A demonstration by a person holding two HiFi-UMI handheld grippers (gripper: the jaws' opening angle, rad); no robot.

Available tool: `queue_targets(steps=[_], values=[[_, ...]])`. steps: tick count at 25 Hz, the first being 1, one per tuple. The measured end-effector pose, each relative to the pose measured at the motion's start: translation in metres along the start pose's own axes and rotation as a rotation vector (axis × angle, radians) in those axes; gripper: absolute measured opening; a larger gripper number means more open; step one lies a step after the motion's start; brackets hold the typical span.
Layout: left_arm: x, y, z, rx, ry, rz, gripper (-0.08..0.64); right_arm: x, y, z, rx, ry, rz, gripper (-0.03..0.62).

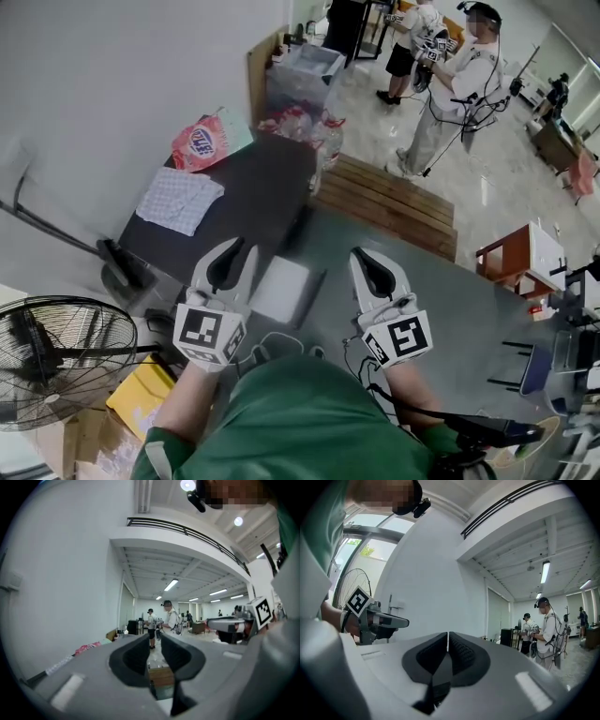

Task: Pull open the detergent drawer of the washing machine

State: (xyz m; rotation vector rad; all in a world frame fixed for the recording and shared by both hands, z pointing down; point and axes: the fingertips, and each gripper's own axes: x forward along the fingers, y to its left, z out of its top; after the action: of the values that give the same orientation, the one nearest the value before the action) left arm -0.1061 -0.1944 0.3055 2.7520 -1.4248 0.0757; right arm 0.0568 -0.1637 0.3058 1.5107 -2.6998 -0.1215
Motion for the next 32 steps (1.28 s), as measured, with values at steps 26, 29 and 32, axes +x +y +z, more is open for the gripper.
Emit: queue_targets(steps=[26,29,32], values=[[0.011,0.007,-0.015,-0.019,0.047,0.005,0.066,0.01,-0.005,-0.007,0.023,0.003,0.016,0.011],[0.009,0.005,-0.015,-0.02,0.049,0.004,0.066,0.007,-0.003,-0.006,0.023,0.001,0.017,0.011],[0.007,0.002,-0.014,-0.024,0.05,0.002,0.066,0.004,-0.002,-0.005,0.023,0.001,0.019,0.011]])
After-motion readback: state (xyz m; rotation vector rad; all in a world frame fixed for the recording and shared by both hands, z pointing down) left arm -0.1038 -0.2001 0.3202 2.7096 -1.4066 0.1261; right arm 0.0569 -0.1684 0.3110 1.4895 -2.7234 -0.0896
